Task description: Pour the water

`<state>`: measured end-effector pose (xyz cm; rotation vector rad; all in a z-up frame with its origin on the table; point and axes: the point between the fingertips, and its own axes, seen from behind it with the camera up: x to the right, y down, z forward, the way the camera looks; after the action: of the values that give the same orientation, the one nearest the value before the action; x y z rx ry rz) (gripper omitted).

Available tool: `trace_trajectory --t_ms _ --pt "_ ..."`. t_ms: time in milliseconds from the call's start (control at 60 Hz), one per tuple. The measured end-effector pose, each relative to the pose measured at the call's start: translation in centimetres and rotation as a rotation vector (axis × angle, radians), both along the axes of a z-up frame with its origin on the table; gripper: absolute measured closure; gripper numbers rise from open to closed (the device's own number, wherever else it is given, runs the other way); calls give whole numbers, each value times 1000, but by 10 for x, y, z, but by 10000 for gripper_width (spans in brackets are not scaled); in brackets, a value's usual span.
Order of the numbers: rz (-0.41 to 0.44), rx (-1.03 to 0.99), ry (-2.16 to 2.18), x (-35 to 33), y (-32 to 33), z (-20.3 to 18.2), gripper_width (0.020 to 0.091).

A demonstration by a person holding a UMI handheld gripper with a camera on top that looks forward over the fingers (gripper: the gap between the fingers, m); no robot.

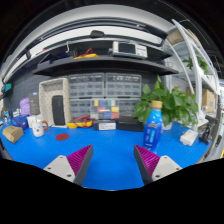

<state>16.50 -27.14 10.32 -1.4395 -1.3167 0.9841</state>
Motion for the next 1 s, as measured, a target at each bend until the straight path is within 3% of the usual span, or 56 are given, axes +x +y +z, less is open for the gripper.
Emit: trace_trajectory --t_ms 283,650,783,867,883,900,917,983,1000 --pt "-137 44 42 2 109 -11 268" --pt "-109 60 94 -77 143 -5 280" --pt "-101 77 105 -93 142 -8 360" --pt "-148 118 111 -95 151 -5 603" --pt "-150 113 114 -95 150 -5 567" --pt "-149 103 119 -96 149 -4 636" --pt "-151 94 115 -95 150 -4 628" --pt "-167 81 109 -95 151 -6 726" --pt "-170 81 111 -97 152 -5 676"
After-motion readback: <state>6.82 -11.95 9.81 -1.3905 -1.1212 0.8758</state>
